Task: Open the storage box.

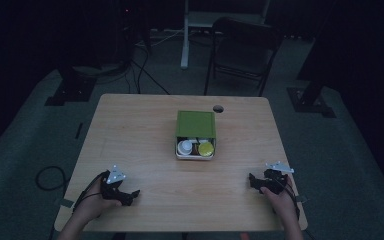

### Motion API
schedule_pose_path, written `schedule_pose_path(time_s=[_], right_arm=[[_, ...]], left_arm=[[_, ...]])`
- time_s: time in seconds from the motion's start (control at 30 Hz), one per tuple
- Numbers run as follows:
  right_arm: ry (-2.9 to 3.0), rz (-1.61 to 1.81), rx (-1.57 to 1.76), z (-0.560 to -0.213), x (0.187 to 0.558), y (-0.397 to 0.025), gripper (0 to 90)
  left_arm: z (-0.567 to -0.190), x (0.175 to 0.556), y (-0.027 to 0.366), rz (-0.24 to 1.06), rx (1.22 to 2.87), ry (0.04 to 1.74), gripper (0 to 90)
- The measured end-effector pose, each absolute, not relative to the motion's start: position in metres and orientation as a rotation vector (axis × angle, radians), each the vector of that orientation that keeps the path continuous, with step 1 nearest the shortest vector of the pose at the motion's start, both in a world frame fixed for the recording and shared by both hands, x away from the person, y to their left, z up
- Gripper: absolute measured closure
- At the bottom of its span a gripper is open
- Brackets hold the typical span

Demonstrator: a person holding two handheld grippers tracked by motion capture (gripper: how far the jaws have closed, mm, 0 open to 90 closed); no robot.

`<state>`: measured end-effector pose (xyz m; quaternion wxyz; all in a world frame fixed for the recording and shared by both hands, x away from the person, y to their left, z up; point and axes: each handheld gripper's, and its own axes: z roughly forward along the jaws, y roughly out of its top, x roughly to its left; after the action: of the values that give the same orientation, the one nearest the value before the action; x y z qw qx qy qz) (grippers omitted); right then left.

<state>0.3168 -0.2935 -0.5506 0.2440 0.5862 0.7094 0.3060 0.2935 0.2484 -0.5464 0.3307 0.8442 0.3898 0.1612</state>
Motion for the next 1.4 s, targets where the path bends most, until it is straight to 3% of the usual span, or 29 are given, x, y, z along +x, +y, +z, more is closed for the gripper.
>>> schedule_pose_path(time_s=[0.53,0.8,1.4], right_arm=[[1.938,0.836,1.602,-0.550,0.317,-0.294,10.7],[1.937,0.836,1.602,-0.551,0.317,-0.294,10.7],[1.937,0.836,1.602,-0.551,0.317,-0.294,10.7]], left_arm=[[-0.546,0.297,0.237,0.455,2.220,0.972,2.4],[-0.541,0.302,0.213,0.567,2.287,0.834,5.1],[-0.531,0.305,0.180,0.634,2.302,0.659,5.8]])
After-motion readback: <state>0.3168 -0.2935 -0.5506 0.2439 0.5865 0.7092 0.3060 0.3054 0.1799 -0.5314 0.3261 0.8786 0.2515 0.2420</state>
